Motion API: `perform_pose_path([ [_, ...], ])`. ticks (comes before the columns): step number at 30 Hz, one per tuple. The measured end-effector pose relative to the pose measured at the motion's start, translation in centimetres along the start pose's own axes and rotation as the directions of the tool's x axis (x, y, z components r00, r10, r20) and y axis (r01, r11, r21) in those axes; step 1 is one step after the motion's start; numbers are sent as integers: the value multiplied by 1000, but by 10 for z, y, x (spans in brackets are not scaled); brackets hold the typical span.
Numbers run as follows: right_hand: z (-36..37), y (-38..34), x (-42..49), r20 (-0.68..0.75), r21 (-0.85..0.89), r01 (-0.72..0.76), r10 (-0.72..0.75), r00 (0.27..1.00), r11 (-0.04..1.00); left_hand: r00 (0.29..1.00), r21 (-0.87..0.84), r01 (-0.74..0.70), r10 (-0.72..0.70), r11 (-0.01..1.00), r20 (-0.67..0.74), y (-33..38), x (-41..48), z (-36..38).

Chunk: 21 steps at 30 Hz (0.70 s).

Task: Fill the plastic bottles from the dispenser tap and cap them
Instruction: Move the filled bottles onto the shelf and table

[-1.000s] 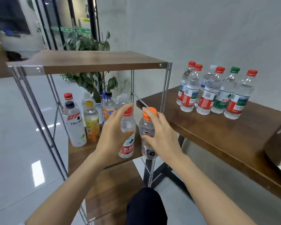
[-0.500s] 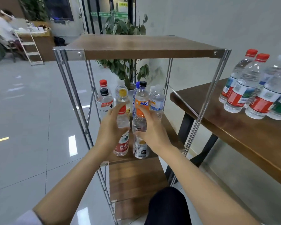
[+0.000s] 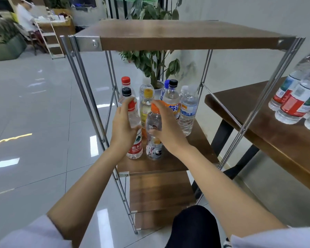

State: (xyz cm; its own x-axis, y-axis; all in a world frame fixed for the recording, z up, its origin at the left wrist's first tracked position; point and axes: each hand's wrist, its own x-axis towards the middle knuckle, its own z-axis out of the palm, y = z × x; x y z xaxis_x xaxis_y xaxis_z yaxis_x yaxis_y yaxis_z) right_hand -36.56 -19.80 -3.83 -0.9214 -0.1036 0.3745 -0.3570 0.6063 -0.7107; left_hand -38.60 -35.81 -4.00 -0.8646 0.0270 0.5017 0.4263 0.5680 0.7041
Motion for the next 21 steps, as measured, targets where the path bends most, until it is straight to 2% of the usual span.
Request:
perform_pose_path([
  [7,13,3,17,5,46,25,-25,1000,999,998,3,-11,11,1000,-64,-8,9,3],
  [21,24,8,33,-1,-6,76,-76,997,997,994,7,46,-45,999,-101,-15,19,11],
])
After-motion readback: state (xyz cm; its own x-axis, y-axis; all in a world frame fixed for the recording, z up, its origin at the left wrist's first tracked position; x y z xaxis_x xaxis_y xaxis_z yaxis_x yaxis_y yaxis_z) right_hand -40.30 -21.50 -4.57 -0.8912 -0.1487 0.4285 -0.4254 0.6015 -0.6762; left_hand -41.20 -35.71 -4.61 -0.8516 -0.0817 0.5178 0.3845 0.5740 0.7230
